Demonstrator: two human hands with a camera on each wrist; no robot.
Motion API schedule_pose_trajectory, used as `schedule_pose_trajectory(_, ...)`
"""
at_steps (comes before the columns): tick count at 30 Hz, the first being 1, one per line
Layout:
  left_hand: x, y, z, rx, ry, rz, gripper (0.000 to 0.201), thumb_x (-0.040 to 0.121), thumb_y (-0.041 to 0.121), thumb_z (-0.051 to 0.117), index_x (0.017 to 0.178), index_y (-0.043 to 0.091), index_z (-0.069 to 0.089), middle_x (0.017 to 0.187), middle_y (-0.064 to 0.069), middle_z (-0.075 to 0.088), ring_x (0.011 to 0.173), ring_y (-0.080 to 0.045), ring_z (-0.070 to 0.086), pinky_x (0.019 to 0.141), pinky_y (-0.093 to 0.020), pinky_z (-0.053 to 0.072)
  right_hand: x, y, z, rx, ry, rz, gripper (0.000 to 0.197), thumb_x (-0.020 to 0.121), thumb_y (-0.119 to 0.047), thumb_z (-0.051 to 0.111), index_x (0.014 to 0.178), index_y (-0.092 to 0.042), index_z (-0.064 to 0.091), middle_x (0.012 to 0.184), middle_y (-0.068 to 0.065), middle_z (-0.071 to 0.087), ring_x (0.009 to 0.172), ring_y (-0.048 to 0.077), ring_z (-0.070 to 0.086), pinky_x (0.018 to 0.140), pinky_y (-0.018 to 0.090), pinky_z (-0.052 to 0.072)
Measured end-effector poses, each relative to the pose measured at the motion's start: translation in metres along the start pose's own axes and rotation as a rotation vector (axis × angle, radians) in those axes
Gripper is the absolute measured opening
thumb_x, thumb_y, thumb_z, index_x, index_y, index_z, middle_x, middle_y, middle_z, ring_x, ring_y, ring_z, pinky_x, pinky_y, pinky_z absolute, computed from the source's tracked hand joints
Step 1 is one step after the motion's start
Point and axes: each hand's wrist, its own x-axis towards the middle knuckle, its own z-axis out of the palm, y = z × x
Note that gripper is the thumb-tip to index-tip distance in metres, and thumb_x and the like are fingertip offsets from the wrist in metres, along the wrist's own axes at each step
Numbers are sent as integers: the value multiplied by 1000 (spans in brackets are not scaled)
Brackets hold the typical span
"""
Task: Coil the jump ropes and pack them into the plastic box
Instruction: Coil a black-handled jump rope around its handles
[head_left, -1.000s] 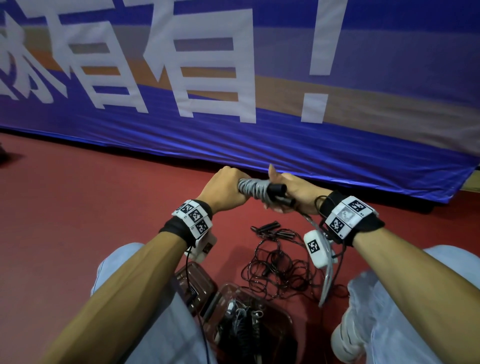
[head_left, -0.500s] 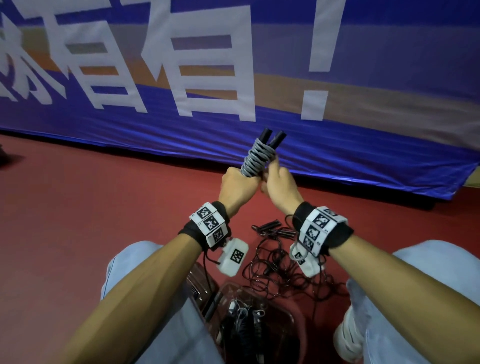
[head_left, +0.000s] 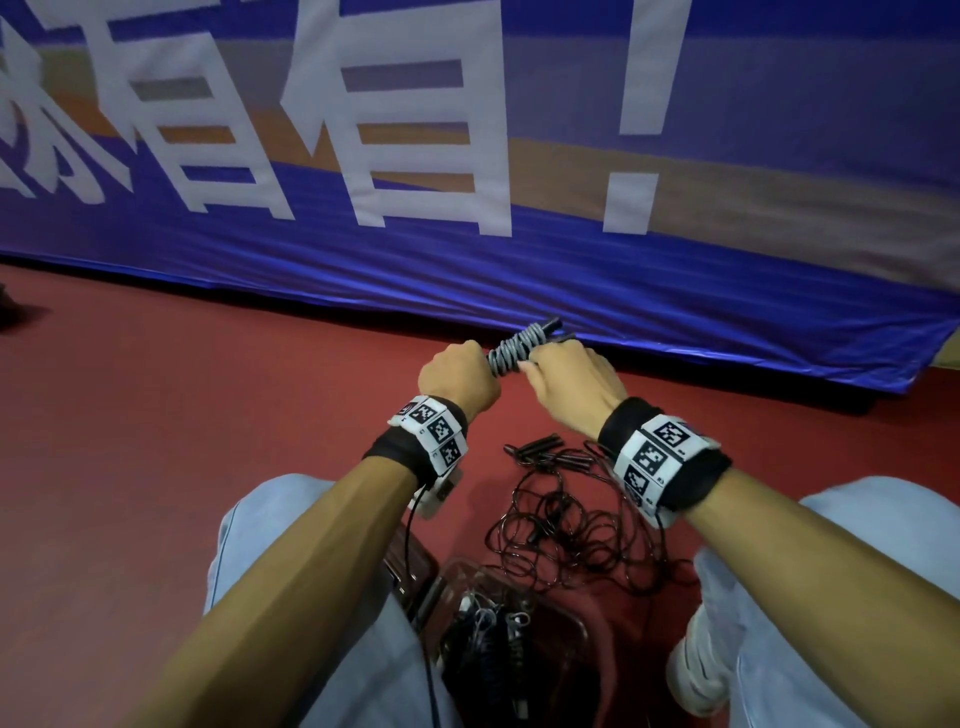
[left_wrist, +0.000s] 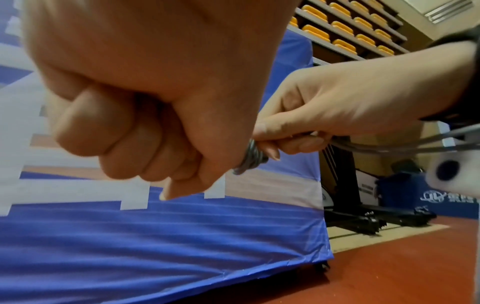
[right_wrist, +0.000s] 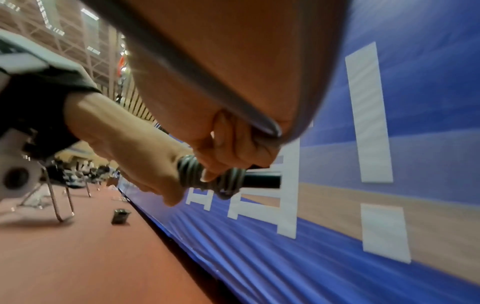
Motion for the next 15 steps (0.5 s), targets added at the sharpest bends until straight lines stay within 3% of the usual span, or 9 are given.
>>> schedule_pose_trajectory(4, 3, -3, 1, 139, -67, 104, 21, 90, 23, 59, 104, 9, 64, 105, -12, 70, 96, -33, 68, 72, -36, 46, 3, 11, -9, -156, -11, -90, 38, 105, -47, 49, 80, -19, 56, 72, -2, 52, 74, 31, 63, 59, 35, 37)
schedule_pose_trajectory(7, 5, -7, -4, 217, -94, 179, 23, 90, 22, 58, 106, 8, 65, 107, -12, 70, 97, -33, 68, 73, -36, 46, 5, 11, -12, -215, -26, -128, 44, 100, -58, 51, 82, -20, 63, 70, -2, 58, 73, 28, 63, 60, 35, 34)
schedule_pose_trajectory(9, 4, -8, -5, 301, -131, 250, 23, 89, 20, 58, 108, 8, 65, 108, -12, 70, 98, -33, 68, 74, -37, 48, 8, 12, -15, -223, -26, -140, 52, 86, -70, 61, 77, -19, 67, 67, -1, 63, 69, 28, 62, 58, 34, 36)
schedule_pose_trajectory(12, -1, -8, -1, 407, -210, 393, 23, 89, 20, 57, 108, 9, 64, 108, -11, 69, 97, -33, 68, 74, -38, 50, 10, 13, -21, -228, -40, -151, 71, 63, -81, 72, 65, -12, 55, 53, 1, 50, 54, 26, 44, 52, 30, 27)
schedule_pose_trajectory(15, -1, -6, -4, 498, -207, 546, 20, 90, 24, 58, 103, 10, 65, 102, -10, 70, 91, -33, 68, 67, -35, 45, 8, 12, -28, -212, -83, -171, 78, 54, -87, 72, 60, -13, 49, 49, -2, 43, 51, 22, 36, 50, 30, 23)
